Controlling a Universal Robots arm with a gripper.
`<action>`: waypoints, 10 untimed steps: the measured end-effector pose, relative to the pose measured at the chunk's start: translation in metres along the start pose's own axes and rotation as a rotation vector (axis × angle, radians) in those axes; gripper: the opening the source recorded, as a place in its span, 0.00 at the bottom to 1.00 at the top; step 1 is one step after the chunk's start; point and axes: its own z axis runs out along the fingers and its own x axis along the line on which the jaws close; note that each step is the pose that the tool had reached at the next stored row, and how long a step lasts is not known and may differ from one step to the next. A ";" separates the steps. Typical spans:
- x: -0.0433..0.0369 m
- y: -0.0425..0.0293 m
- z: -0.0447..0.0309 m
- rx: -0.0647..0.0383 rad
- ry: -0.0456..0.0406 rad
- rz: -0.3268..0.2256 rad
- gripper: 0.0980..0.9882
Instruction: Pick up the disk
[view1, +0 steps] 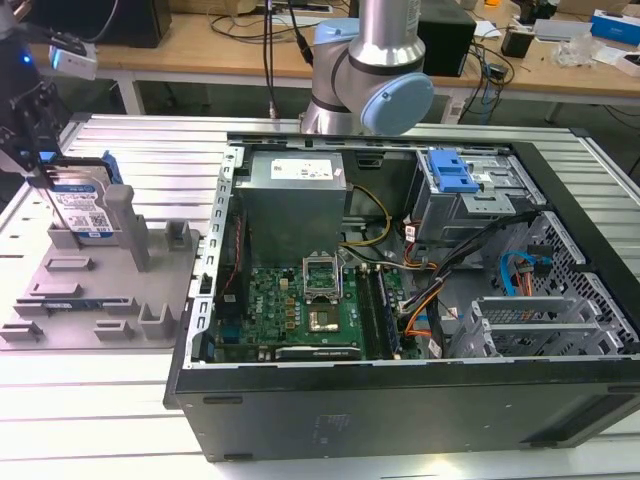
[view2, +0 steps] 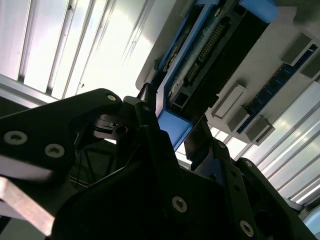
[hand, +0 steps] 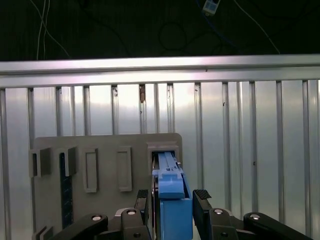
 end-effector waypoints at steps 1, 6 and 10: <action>0.0000 0.0000 0.0006 0.000 0.0000 0.000 0.43; 0.0000 0.0000 0.0028 0.000 0.0000 0.000 0.43; 0.0000 0.0000 0.0032 0.000 0.0001 0.000 0.41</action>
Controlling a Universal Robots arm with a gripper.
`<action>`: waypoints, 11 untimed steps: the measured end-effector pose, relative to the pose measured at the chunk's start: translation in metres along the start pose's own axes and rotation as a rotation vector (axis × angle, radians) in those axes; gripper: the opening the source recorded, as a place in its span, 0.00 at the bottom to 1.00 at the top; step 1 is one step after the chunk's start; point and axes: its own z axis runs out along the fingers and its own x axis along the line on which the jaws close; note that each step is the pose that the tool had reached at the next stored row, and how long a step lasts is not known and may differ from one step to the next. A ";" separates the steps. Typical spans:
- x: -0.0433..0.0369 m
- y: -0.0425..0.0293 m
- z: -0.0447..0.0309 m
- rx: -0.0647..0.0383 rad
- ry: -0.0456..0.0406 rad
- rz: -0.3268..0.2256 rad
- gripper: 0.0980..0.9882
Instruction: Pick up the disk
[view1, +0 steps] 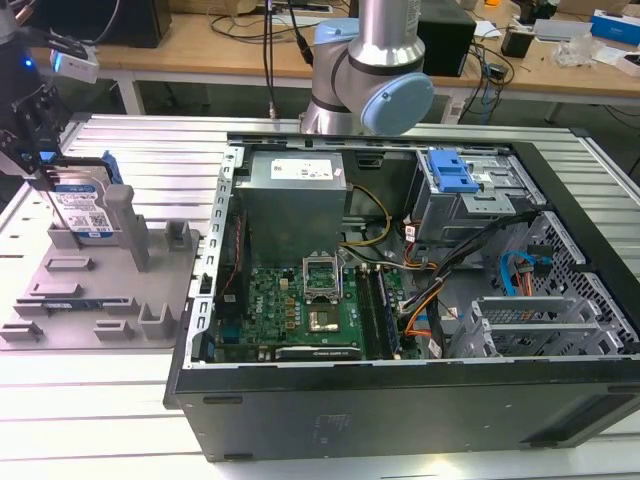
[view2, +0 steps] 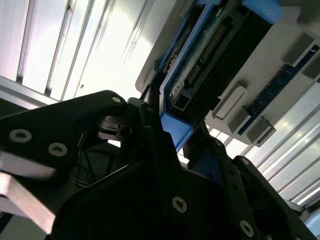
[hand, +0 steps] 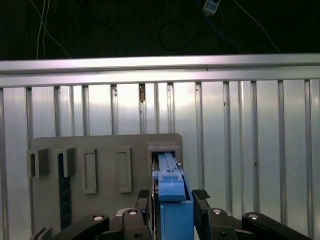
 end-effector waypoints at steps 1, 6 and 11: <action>0.0000 0.0000 0.0001 0.000 -0.0001 0.000 0.33; 0.0000 0.0000 0.0002 0.000 -0.0001 0.000 0.33; 0.0000 0.0000 0.0003 0.000 -0.0001 0.000 0.33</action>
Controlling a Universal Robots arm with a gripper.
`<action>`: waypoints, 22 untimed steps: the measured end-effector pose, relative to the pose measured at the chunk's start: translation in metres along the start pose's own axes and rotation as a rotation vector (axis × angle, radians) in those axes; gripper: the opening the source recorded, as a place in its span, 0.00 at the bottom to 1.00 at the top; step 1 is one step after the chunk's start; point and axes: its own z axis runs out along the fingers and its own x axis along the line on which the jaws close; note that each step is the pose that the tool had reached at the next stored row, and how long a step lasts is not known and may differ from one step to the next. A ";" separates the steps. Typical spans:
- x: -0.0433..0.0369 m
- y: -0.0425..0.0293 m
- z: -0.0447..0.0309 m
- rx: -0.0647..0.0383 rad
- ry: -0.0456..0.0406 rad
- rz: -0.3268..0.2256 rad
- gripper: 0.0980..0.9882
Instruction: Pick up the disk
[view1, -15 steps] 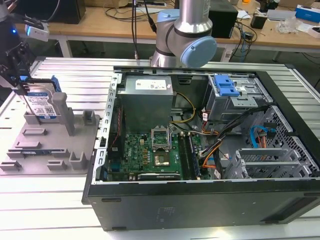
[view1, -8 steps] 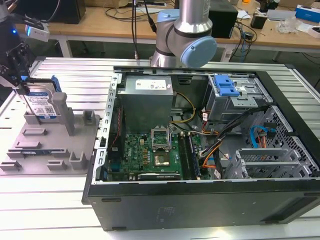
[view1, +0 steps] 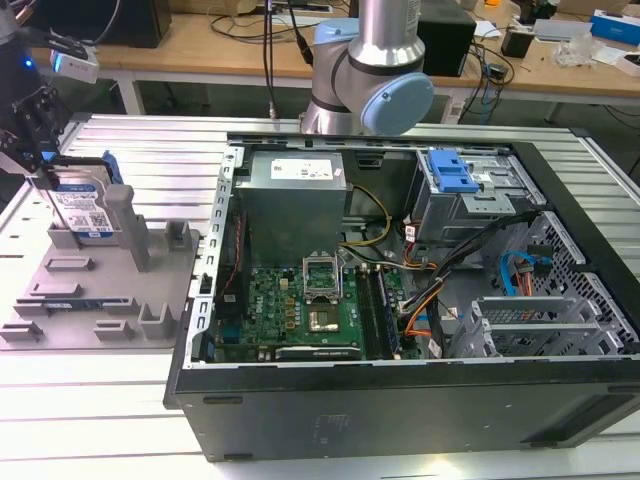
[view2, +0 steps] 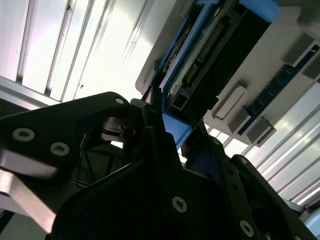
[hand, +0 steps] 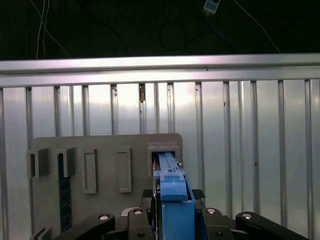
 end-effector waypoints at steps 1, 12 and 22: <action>0.0000 0.0000 0.0001 0.000 -0.0001 0.000 0.31; 0.0000 0.0000 0.0005 0.000 0.0000 0.000 0.30; 0.0003 0.0001 -0.0087 0.000 0.0001 -0.001 0.30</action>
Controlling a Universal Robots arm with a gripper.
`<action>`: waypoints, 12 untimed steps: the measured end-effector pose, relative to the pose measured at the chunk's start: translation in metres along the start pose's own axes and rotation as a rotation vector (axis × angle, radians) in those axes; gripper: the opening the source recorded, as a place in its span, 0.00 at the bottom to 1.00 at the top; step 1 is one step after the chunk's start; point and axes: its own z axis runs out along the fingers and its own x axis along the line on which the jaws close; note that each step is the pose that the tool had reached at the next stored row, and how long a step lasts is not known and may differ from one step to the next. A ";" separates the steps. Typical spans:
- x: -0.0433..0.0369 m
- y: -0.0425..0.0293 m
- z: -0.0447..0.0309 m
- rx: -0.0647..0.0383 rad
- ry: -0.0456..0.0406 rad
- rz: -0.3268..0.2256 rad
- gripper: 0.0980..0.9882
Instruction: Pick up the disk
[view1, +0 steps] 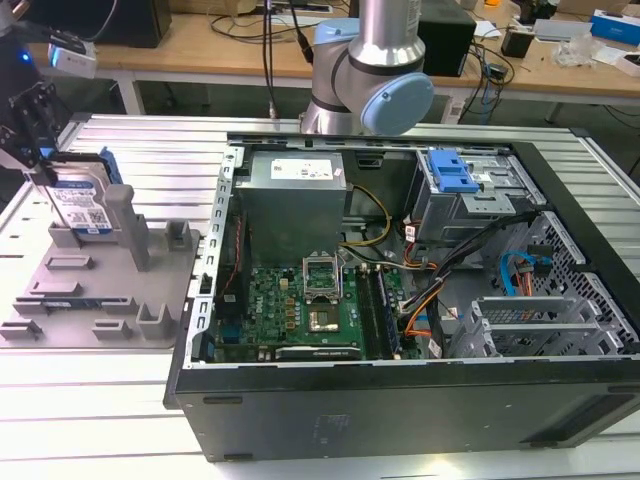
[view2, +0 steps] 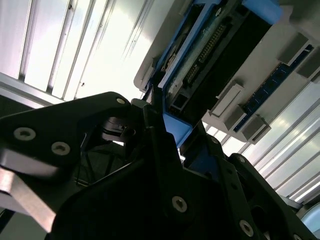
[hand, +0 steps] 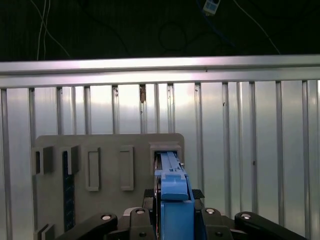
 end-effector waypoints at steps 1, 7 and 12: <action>0.0001 0.0000 -0.0020 0.000 0.0000 0.000 0.30; 0.0007 0.0002 -0.0188 0.000 -0.0001 0.000 0.30; 0.0016 0.0004 -0.0402 0.000 -0.0001 0.000 0.30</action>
